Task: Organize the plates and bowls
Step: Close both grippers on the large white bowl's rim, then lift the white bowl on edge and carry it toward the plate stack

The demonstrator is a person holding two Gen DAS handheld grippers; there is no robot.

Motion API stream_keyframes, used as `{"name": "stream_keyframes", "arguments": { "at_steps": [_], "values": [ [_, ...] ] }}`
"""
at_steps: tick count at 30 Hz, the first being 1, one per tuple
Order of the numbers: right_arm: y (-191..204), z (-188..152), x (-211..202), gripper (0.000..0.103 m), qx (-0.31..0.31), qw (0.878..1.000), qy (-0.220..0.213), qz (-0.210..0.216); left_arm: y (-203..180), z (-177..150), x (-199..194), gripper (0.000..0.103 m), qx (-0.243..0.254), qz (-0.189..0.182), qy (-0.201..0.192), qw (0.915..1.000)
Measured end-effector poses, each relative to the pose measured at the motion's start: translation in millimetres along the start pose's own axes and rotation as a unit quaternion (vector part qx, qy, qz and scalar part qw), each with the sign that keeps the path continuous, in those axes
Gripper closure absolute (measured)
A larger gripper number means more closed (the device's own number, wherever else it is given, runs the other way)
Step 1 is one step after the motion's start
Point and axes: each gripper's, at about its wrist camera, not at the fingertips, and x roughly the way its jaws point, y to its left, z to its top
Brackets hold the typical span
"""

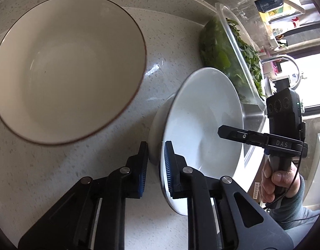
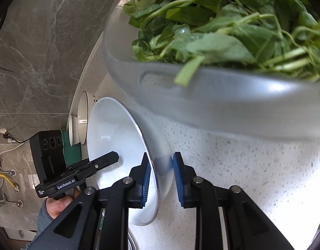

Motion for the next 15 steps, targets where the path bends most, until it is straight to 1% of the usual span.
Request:
{"name": "stream_keyframes", "arguments": {
  "at_steps": [8, 10, 15],
  "values": [
    [0.2, -12.5, -13.3, 0.077, 0.009, 1.0, -0.005, -0.002, -15.6, -13.5, 6.0, 0.089, -0.008, 0.008, 0.029, 0.9995],
    [0.4, -12.9, -14.3, 0.077, 0.008, 1.0, -0.007, -0.005, -16.7, -14.4, 10.5, 0.089, -0.007, 0.013, 0.03, 0.9995],
    [0.5, -8.5, -8.3, 0.077, 0.002, 1.0, -0.004, -0.015, -9.5, -14.0, 20.3, 0.089, -0.023, 0.011, 0.027, 0.9993]
  ]
}}
